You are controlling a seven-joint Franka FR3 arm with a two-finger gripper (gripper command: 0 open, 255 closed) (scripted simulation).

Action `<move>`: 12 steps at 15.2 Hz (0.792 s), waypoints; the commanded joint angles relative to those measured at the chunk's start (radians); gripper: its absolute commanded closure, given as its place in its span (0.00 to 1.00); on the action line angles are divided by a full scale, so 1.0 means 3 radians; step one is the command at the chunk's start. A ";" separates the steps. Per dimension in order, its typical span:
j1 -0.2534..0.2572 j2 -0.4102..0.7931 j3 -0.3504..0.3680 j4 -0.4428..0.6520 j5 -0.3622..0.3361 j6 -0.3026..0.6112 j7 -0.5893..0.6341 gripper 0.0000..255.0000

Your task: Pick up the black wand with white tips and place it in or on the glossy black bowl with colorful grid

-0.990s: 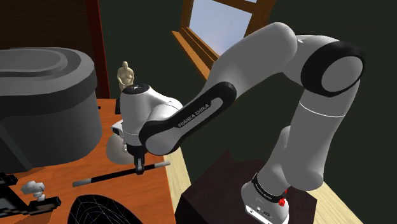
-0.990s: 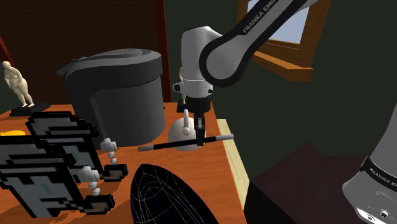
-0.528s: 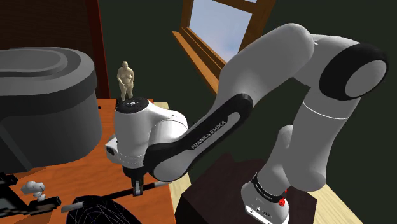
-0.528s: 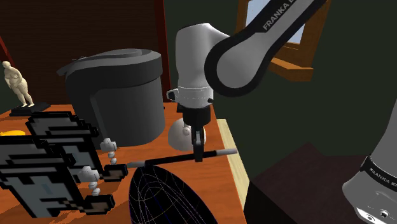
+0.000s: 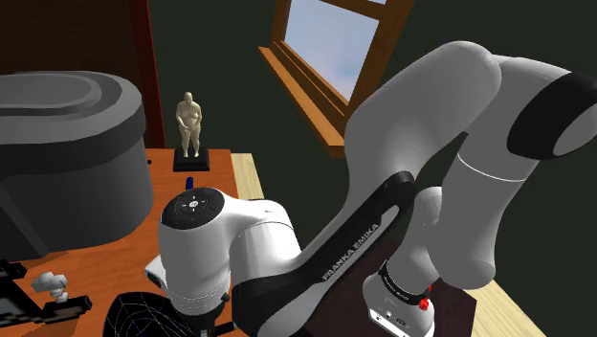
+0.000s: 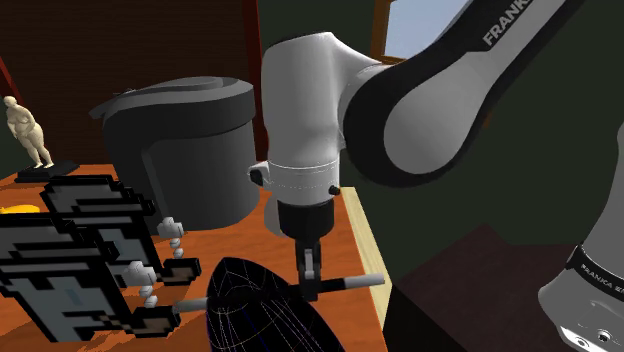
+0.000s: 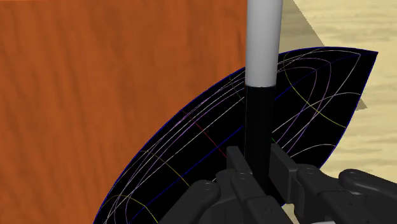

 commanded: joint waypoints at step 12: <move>0.0146 0.0509 -0.0137 -0.0018 -0.0332 0.0487 0.0252 1.00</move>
